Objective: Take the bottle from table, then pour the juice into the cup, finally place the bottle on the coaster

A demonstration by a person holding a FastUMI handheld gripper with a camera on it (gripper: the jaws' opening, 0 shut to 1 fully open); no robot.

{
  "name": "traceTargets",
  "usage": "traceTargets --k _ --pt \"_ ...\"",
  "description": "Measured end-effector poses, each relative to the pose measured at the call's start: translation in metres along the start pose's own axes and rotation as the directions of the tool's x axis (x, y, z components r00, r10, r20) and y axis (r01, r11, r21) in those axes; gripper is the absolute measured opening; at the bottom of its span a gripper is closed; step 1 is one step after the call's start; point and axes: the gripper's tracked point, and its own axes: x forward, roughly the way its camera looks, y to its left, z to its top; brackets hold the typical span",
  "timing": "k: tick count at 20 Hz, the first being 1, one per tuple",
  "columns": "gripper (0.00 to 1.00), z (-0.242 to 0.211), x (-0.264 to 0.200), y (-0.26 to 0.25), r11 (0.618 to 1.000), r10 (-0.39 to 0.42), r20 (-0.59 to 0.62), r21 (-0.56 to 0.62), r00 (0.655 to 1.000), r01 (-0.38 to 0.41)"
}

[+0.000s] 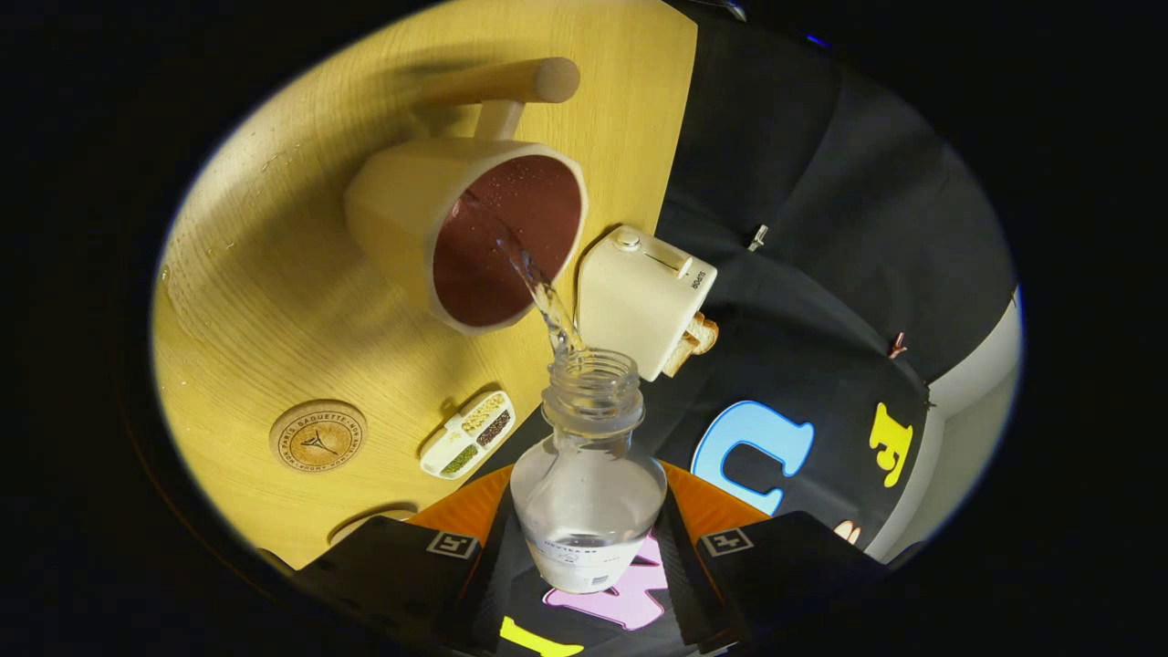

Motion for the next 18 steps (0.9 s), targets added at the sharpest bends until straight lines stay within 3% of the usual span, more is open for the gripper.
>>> traceTargets --k 18 --pt "0.73 0.0 0.005 -0.007 0.993 -0.027 0.048 -0.114 0.999 0.032"
